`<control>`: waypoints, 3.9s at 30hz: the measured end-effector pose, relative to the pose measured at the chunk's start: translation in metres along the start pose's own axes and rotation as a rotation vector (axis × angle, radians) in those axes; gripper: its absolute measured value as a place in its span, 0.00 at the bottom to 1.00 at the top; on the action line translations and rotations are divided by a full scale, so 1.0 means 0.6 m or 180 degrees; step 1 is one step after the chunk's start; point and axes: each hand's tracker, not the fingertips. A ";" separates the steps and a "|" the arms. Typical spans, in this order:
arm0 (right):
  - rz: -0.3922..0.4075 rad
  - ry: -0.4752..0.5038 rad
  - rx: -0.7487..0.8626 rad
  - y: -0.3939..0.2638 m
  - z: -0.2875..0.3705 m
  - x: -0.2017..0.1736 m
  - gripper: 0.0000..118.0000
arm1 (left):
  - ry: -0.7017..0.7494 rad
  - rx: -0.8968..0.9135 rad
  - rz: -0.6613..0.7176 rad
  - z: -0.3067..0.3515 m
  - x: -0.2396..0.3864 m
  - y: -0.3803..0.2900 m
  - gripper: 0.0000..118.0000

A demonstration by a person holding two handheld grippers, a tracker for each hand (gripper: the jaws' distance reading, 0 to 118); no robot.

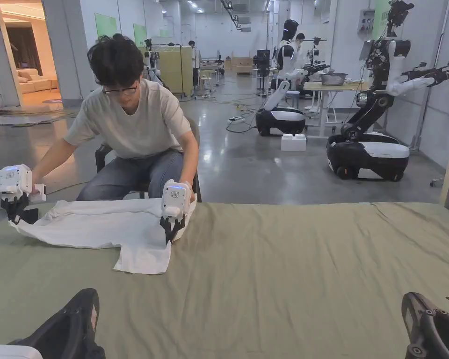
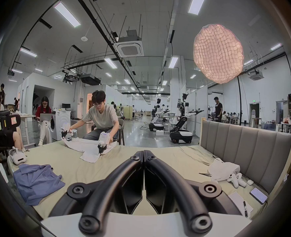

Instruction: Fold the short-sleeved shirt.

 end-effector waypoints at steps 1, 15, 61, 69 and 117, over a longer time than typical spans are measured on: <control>-0.0003 -0.0002 -0.0003 0.000 0.000 0.000 0.00 | -0.0001 -0.0002 -0.0002 0.000 0.001 0.001 0.00; 0.0910 -0.0103 -0.0094 -0.001 -0.003 -0.009 0.00 | -0.0082 -0.0112 -0.0964 -0.012 0.005 0.001 0.00; -0.0189 0.0143 -0.0291 -0.052 0.003 0.028 0.00 | -0.0342 -0.0382 0.0502 -0.013 -0.111 -0.047 0.00; -0.0329 0.0314 -0.0387 -0.065 -0.020 0.010 0.00 | -0.0115 -0.0659 0.0694 -0.009 -0.208 -0.062 0.17; -0.0449 0.0310 -0.1235 -0.162 0.024 0.031 0.00 | -0.0990 -0.1719 0.1507 -0.415 -0.222 -0.194 0.00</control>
